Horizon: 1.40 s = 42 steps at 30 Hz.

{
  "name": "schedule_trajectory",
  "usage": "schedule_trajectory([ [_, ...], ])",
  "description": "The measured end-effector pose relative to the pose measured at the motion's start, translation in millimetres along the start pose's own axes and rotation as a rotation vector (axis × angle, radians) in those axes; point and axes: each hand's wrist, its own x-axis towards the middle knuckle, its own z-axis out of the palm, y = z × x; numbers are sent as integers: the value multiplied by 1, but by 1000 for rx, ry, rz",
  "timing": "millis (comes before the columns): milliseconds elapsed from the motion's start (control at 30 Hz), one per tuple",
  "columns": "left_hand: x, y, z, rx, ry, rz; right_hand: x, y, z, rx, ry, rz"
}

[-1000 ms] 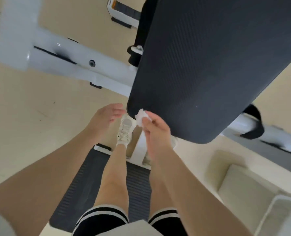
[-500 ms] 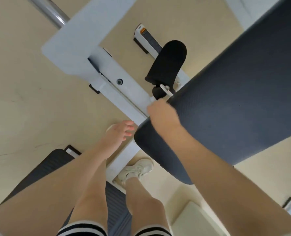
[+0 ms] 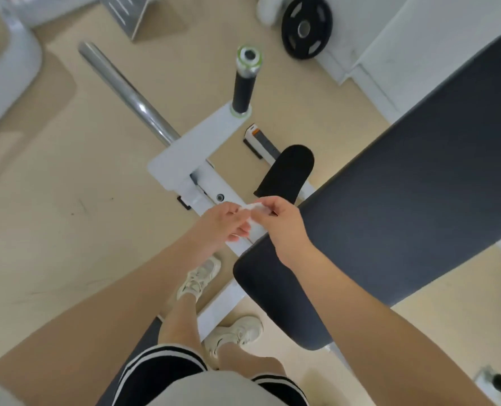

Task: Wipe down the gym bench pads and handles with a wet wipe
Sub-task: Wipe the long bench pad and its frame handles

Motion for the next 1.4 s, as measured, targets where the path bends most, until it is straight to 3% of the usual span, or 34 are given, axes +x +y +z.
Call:
schedule_trajectory([
  [100, -15, 33, 26, 32, 67, 90, -23, -22, -24, 73, 23, -5],
  [200, -31, 52, 38, 5, 41, 159, -49, -34, -53, 314, -55, 15],
  [333, -57, 71, 47, -133, -9, 191, -73, -51, -83, 431, -143, -9],
  [467, -74, 79, 47, -230, 63, 198, -87, -61, -102, 388, -185, -52],
  [567, -80, 78, 46, -272, 56, 212, -89, -63, -106, 211, -188, -97],
  [700, -71, 84, 39, -81, 123, 246, -83, -66, -98, -43, -48, -142],
  [900, -39, 133, 22, -43, 64, 281, -49, -107, -73, 138, -182, -220],
  [1067, 3, 176, -20, 26, 137, 260, -2, -153, -40, 159, -12, -218],
  [1167, 37, 188, -51, 13, 306, 265, 42, -163, -25, 152, 78, -112],
  [1233, 60, 193, -70, 14, 383, 232, 75, -159, -16, 156, 249, 16],
  [1300, 82, 194, -83, -8, 345, 161, 102, -154, -8, 236, 377, 126],
  [1400, 111, 194, -91, 36, 161, 56, 139, -148, 5, 341, 424, 198],
])
